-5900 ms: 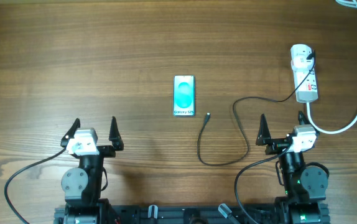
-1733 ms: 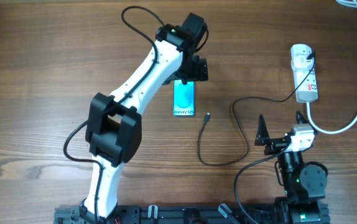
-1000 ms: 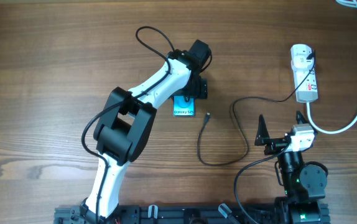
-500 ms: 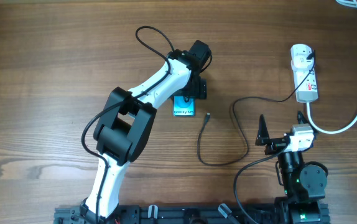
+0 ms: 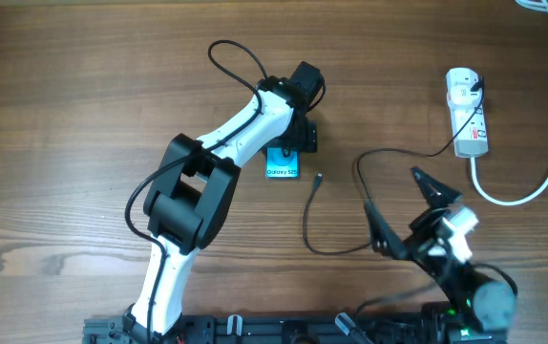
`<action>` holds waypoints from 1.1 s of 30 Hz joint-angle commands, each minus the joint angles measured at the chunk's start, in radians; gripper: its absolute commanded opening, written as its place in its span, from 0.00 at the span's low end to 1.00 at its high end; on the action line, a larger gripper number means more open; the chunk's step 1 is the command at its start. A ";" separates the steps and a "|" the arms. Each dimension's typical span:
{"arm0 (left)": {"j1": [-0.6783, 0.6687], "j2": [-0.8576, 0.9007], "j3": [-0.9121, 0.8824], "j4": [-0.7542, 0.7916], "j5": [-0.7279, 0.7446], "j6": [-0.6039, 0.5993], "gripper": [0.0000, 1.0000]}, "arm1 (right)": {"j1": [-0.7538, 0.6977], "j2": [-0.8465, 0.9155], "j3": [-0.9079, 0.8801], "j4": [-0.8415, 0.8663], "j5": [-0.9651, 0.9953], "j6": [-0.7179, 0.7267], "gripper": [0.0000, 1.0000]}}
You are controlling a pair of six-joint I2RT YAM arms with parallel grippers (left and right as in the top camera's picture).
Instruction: Plug charger to phone and switch on socket
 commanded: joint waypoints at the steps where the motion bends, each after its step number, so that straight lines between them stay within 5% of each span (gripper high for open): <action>1: 0.003 0.019 -0.007 -0.007 -0.021 0.014 1.00 | 0.002 -0.008 0.083 0.086 -0.105 0.104 1.00; 5: 0.003 0.019 -0.007 -0.007 -0.021 0.014 1.00 | 0.002 0.135 0.375 -0.313 -0.102 -0.111 1.00; 7: 0.003 0.019 -0.007 -0.007 -0.021 0.014 1.00 | 0.002 0.339 0.566 -0.510 -0.087 -0.155 1.00; 11: 0.003 0.019 -0.007 -0.007 -0.021 0.014 1.00 | 0.002 0.580 0.751 -0.526 -0.389 -0.187 1.00; 14: 0.003 0.019 -0.007 -0.007 -0.021 0.014 1.00 | 0.002 0.664 0.760 -0.364 -0.570 -0.105 1.00; 16: 0.003 0.019 -0.007 -0.007 -0.021 0.014 1.00 | 0.002 0.698 0.768 -0.348 -0.486 0.046 1.00; 18: 0.003 0.019 -0.007 -0.007 -0.021 0.014 1.00 | 0.002 0.739 0.820 -0.472 -0.360 0.048 1.00; 21: 0.003 0.019 -0.007 -0.007 -0.021 0.014 1.00 | 0.002 0.863 1.050 -0.937 -0.008 -0.002 1.00; 23: 0.003 0.019 -0.007 -0.007 -0.021 0.014 1.00 | 0.002 0.946 1.171 -1.101 0.085 -0.032 1.00; 28: 0.003 0.019 -0.007 -0.007 -0.021 0.014 1.00 | 0.002 0.996 1.198 -1.194 -0.071 -0.030 1.00; 33: 0.003 0.019 -0.007 -0.007 -0.021 0.014 1.00 | 0.002 1.029 1.199 -1.361 0.292 0.126 1.00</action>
